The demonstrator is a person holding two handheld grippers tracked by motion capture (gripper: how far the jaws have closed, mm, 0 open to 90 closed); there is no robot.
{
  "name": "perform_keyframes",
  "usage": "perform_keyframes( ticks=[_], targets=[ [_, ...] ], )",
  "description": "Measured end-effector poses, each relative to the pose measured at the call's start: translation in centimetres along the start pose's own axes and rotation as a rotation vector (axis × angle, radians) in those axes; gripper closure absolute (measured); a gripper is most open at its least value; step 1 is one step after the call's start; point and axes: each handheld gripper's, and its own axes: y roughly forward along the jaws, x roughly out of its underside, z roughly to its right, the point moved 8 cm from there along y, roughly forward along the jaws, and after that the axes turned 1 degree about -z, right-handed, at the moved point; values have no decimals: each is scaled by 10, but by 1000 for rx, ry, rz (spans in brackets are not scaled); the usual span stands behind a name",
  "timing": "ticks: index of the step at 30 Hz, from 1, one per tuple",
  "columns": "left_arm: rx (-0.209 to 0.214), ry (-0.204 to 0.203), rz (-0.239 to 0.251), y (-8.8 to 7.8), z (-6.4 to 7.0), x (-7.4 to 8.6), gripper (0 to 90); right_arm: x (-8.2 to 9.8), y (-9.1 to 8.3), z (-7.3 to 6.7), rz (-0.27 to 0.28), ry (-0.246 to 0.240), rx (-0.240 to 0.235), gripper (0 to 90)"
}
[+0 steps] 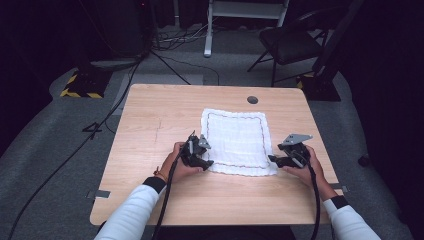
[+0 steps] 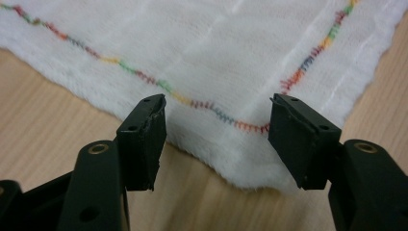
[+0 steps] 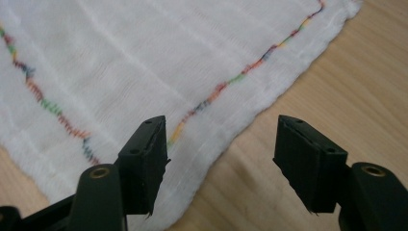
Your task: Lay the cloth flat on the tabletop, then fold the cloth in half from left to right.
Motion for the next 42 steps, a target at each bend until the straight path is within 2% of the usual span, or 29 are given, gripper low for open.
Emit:
perform_keyframes(
  ticks=[2, 4, 8, 10, 12, 17, 22, 25, 27, 28, 30, 31, 32, 34, 36, 40, 42],
  targets=[
    [1, -14, -6, -2, 0, 3, 395, 6, 0, -4, -16, -16, 0, 362],
    [10, -39, -6, -4, 0, 6, 396, 12, 1, -5, -37, -23, 19, 352],
    [10, -62, 7, -7, 3, 13, 396, 18, -1, -5, -26, 16, 15, 358],
    [6, -57, 10, -9, 8, 16, 396, 20, -3, -8, -25, 26, 16, 365],
    [11, -50, 8, -12, 12, 19, 396, 22, -7, -12, -28, 5, 32, 366],
    [25, -31, 12, -17, 24, 26, 396, 29, -14, -20, -28, 2, 31, 365],
    [13, -4, 13, -22, 35, 31, 388, 37, -22, -27, -37, 5, 15, 357],
    [-7, -7, 15, -24, 41, 34, 386, 41, -26, -31, -44, 6, 13, 357],
    [-24, 8, 12, -27, 47, 35, 372, 44, -29, -33, -52, 4, 21, 356],
    [-4, 9, 4, -28, 51, 37, 369, 45, -31, -34, -54, 1, 24, 357],
    [13, 17, -12, -30, 55, 41, 210, 47, -33, -35, -60, -6, 35, 356],
    [30, 13, 5, -33, 56, 41, 211, 48, -34, -35, -62, -4, 35, 352],
    [40, 6, 18, -36, 56, 41, 237, 49, -35, -33, -64, -4, 37, 350],
    [32, -2, 56, -42, 50, 37, 205, 48, -37, -32, -61, -3, 46, 351],
    [30, -18, 98, -48, 42, 31, 209, 43, -39, -31, -35, -2, 46, 357],
    [9, -61, 126, -50, 21, 23, 209, 32, -40, -38, 3, -25, 30, 356],
    [-22, -73, 129, -49, 6, 18, 210, 24, -39, -45, 23, -32, -1, 356]
  ],
)
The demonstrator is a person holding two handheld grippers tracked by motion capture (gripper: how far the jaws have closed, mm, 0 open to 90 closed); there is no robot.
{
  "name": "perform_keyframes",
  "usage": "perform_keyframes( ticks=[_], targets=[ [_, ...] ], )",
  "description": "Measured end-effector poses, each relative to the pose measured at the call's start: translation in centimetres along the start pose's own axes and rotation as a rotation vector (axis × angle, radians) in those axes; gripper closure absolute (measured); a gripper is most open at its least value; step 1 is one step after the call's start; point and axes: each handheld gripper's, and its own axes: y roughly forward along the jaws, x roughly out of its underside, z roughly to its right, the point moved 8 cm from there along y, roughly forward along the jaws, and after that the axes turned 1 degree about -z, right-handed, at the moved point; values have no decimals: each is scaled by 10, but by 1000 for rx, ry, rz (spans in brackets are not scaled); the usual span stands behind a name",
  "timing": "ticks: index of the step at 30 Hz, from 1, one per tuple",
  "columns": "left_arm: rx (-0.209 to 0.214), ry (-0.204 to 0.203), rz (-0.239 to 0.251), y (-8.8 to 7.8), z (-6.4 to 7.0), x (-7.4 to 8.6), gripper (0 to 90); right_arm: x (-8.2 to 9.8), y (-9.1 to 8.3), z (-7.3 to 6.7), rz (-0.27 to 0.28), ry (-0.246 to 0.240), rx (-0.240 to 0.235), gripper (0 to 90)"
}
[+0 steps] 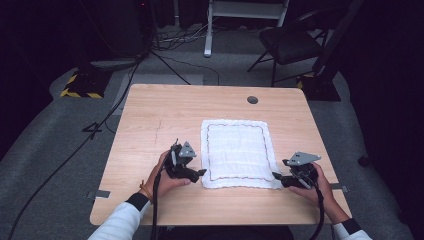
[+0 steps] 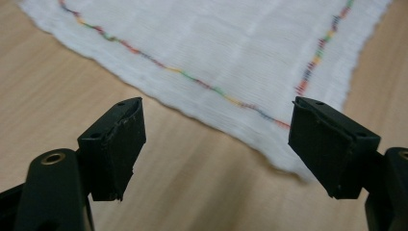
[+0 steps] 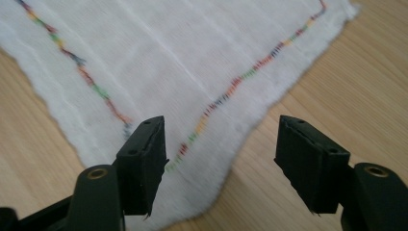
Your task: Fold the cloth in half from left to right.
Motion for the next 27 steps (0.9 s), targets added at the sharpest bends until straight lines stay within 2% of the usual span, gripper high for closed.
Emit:
perform_keyframes(
  ticks=[3, 5, 6, 7, 9, 11, 12, 14, 15, 17, 18, 20, 21, 23, 27],
  targets=[
    [-21, -56, 17, 7, -24, -13, 221, -14, 5, -15, 20, -43, -34, 363],
    [-15, -100, 26, 14, -36, -23, 229, -24, 10, -29, 36, -85, -71, 376],
    [-20, -100, 26, 20, -39, -27, 226, -29, 14, -35, 50, -103, -84, 384],
    [-33, -84, 16, 25, -43, -31, 221, -35, 18, -42, 65, -112, -108, 390],
    [-62, -63, 23, 35, -48, -40, 215, -46, 27, -55, 82, -148, -124, 401],
    [-70, -54, 15, 46, -53, -48, 214, -59, 36, -71, 91, -174, -167, 401],
    [-90, -52, 19, 50, -58, -51, 214, -65, 39, -78, 100, -184, -182, 405],
    [-103, -66, 14, 60, -66, -58, 214, -76, 46, -92, 109, -203, -211, 406],
    [-109, -75, 15, 64, -69, -60, 213, -81, 50, -101, 116, -210, -235, 407],
    [-148, -100, -6, 73, -79, -63, 215, -87, 57, -115, 104, -235, -250, 405],
    [-165, -135, -16, 79, -85, -64, 218, -89, 59, -120, 106, -248, -259, 405],
    [-163, -157, -21, 85, -89, -66, 225, -93, 64, -130, 102, -271, -267, 405],
    [-178, -158, -15, 88, -93, -66, 224, -95, 67, -134, 102, -279, -273, 405],
    [-181, -178, -16, 92, -99, -65, 221, -99, 73, -142, 104, -277, -292, 404],
    [-182, -258, -15, 97, -110, -59, 197, -105, 80, -155, 104, -303, -312, 405]
  ],
)
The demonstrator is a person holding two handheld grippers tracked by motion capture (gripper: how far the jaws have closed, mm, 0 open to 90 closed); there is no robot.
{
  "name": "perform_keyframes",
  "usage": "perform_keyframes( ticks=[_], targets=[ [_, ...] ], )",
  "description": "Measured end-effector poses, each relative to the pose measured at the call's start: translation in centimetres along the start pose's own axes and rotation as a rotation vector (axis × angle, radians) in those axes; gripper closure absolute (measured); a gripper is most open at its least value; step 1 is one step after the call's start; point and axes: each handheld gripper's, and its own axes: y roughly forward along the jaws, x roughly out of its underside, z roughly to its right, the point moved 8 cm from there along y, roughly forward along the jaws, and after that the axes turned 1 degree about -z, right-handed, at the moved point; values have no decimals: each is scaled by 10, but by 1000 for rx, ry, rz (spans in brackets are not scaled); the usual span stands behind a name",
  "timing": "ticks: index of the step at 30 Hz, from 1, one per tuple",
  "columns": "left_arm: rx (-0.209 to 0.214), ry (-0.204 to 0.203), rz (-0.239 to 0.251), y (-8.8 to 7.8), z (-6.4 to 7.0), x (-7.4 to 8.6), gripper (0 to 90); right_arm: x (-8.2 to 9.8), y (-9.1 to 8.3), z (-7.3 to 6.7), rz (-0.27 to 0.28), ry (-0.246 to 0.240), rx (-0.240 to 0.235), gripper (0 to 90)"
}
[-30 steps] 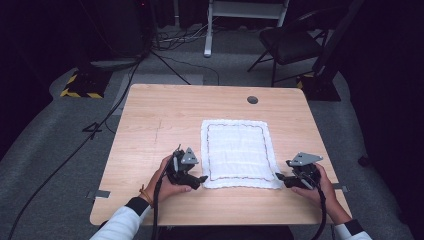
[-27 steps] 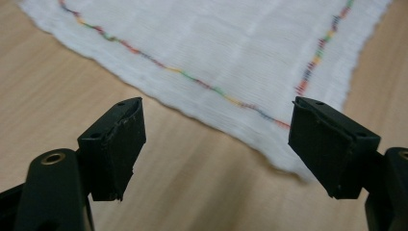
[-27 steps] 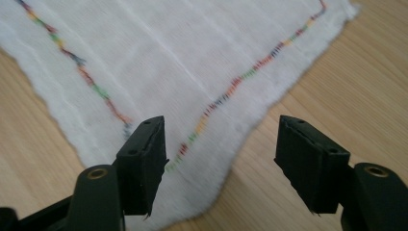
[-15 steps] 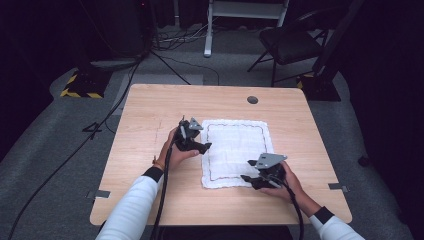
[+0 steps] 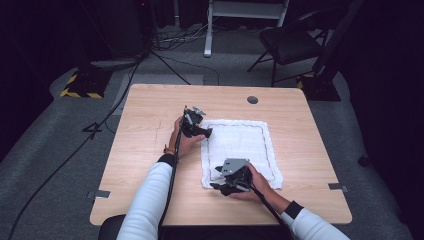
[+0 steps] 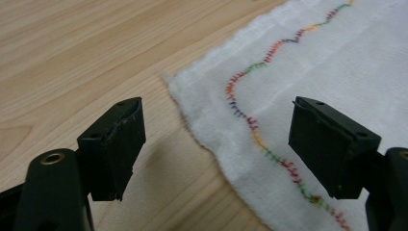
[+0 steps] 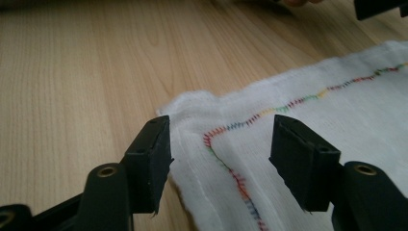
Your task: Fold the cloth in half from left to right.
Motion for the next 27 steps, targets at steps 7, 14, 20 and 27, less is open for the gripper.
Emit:
perform_keyframes(
  ticks=[7, 14, 20, 27],
  targets=[
    [-20, 14, -9, 8, -3, 1, 156, -10, 16, -10, -7, -14, -34, 399],
    [14, 35, 0, 5, -1, -1, 324, -9, 28, -8, -43, 32, -11, 497],
    [92, 31, -10, -1, 1, 1, 685, -7, 25, -2, -76, 89, 25, 746],
    [157, 29, -9, -6, -2, 6, 845, -9, 26, -3, -77, 56, 44, 822]
  ],
)
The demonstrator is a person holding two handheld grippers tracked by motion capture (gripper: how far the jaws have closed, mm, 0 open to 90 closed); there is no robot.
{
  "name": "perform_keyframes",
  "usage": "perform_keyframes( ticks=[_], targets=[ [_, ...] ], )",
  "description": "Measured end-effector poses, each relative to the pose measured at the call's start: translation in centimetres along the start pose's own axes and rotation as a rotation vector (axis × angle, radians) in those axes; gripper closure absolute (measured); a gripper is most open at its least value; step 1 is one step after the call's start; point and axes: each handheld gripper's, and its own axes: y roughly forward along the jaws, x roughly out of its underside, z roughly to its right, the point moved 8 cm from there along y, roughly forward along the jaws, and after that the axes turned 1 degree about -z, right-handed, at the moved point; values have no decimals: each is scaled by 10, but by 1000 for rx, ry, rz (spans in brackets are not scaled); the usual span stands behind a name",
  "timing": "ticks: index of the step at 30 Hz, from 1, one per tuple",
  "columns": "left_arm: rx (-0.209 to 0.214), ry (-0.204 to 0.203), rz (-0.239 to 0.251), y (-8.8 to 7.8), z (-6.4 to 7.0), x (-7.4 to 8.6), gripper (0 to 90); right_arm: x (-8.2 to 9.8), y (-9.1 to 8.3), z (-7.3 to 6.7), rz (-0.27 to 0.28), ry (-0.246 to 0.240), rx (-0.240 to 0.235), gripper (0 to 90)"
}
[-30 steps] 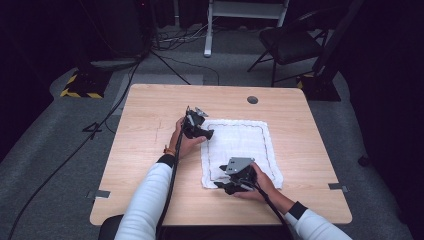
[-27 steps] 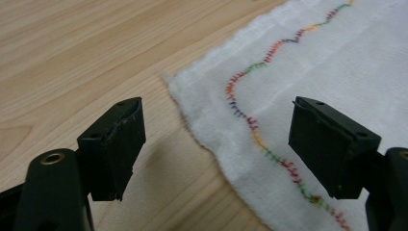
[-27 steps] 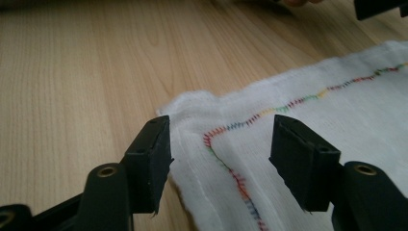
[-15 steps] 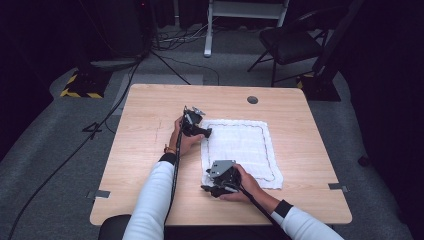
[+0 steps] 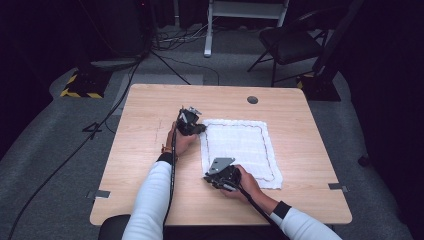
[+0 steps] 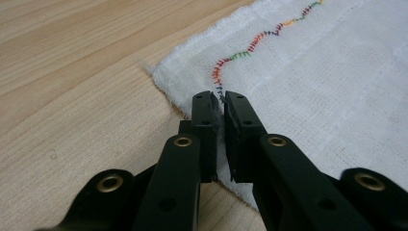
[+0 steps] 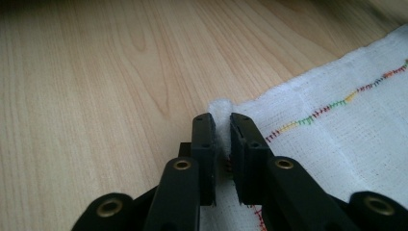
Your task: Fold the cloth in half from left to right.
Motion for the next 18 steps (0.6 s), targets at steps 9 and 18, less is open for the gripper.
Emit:
perform_keyframes(
  ticks=[9, 18],
  targets=[
    [13, 32, 11, -29, -6, 9, 863, -9, -8, -9, 38, -67, 4, 839],
    [-7, 53, 38, -53, -15, 15, 864, -20, -14, -14, 78, -94, -7, 845]
  ],
)
